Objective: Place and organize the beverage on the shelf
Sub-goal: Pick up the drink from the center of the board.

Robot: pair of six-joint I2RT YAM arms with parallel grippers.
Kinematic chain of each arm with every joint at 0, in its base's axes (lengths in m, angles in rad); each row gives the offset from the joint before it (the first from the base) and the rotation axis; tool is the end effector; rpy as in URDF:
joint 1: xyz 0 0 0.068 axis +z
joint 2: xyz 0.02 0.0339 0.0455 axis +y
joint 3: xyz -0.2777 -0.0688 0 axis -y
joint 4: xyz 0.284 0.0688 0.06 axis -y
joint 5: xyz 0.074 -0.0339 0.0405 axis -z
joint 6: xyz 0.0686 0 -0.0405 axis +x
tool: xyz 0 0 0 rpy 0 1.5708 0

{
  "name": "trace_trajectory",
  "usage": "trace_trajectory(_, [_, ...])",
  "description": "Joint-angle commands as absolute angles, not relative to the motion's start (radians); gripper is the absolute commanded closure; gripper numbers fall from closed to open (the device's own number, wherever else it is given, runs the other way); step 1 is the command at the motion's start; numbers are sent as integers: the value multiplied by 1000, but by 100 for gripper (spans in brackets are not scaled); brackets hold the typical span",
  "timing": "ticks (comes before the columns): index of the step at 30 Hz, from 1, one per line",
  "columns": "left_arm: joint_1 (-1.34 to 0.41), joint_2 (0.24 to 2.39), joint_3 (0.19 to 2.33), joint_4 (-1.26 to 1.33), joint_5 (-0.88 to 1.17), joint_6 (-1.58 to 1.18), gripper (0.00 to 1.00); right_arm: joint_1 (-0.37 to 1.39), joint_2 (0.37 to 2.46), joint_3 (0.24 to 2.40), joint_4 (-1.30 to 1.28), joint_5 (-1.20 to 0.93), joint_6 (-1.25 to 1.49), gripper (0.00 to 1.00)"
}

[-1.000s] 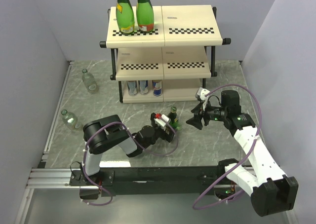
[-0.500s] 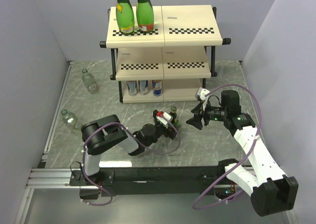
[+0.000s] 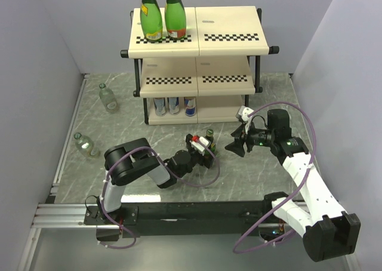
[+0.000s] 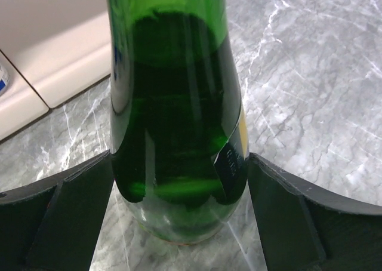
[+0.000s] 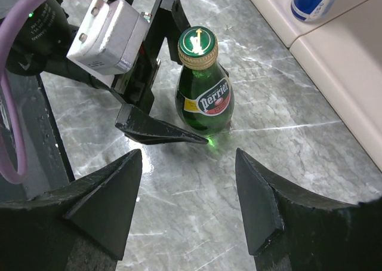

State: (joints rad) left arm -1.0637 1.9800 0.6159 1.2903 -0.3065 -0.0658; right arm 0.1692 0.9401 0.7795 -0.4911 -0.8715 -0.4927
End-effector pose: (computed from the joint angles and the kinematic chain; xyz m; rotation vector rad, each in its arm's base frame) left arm 0.2058 -0.3278 0.0924 0.5851 1.5713 -0.6085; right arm 0.2278 0.0922 0.2799 -1.0868 1.7434 0.7604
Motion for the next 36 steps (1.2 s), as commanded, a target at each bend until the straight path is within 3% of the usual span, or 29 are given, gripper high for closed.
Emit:
trace_trajectory(1, [-1069, 1990, 637, 1861, -316, -60, 5, 156, 945, 810, -482, -865, -506, 29])
trace_trajectory(30, [-1054, 1953, 670, 1859, -310, -18, 11, 155, 950, 811, -482, -867, -508, 30])
trace_trajectory(36, [-1045, 1956, 670, 1859, -302, -28, 17, 153, 950, 811, -485, -867, -508, 30])
